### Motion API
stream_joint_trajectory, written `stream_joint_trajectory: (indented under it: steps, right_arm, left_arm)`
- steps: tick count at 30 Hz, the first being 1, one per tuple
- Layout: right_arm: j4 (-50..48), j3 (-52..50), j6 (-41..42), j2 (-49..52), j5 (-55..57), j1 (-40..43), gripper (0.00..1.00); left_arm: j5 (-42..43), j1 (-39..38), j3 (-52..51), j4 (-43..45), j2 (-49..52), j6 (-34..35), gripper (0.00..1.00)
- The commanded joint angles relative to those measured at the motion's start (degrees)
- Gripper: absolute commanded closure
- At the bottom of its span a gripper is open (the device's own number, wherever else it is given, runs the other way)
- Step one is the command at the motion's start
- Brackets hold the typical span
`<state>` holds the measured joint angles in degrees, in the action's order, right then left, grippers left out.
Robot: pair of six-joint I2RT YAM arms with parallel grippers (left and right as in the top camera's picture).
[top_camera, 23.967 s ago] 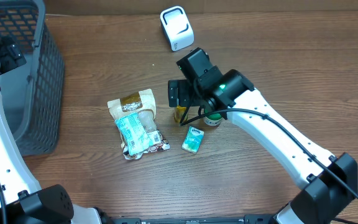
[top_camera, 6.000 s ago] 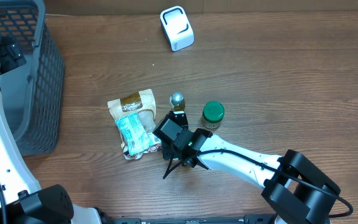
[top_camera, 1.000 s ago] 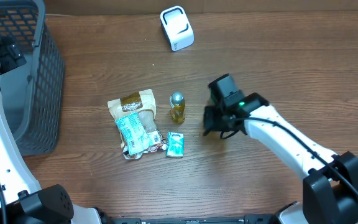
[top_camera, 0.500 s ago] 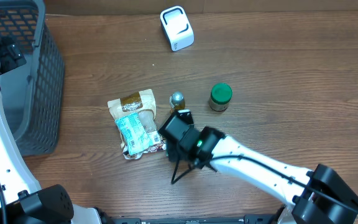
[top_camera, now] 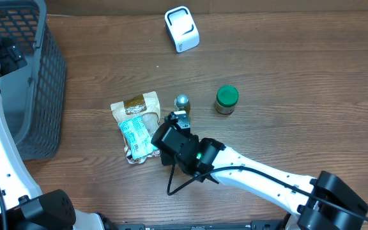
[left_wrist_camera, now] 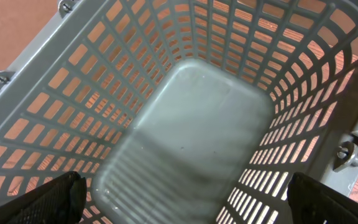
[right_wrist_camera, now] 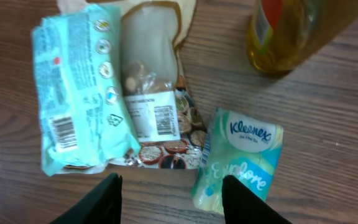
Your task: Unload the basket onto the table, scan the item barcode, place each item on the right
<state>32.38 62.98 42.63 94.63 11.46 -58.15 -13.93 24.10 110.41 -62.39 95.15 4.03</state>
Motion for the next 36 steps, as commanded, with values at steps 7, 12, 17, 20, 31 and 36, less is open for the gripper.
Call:
stream_joint_trajectory:
  steps: [7,12,17,20,31,36]
  right_arm:
    - [-1.1,0.1,1.3,7.2,2.9,0.0,0.51]
    - [-2.2,0.1,1.3,9.0,2.9,0.0,0.52]
    - [-2.2,0.1,1.3,9.1,3.2,0.0,0.56]
    - [-2.2,0.1,1.3,9.1,4.0,0.0,0.56]
    - [-2.1,0.0,1.3,10.1,4.0,0.0,0.61]
    - [-2.1,0.0,1.3,11.9,4.0,0.0,0.61]
  left_arm:
    - [0.4,-0.1,0.8,0.0,-0.1,-1.1,0.0]
    - [0.4,-0.1,0.8,0.0,-0.1,-1.1,0.01]
    - [0.5,-0.1,0.8,0.0,-0.1,-1.1,0.0]
    - [0.5,-0.1,0.8,0.0,-0.1,-1.1,0.0]
    - [0.4,-0.1,0.8,0.0,-0.1,-1.1,0.0]
    - [0.4,-0.1,0.8,0.0,-0.1,-1.1,0.0]
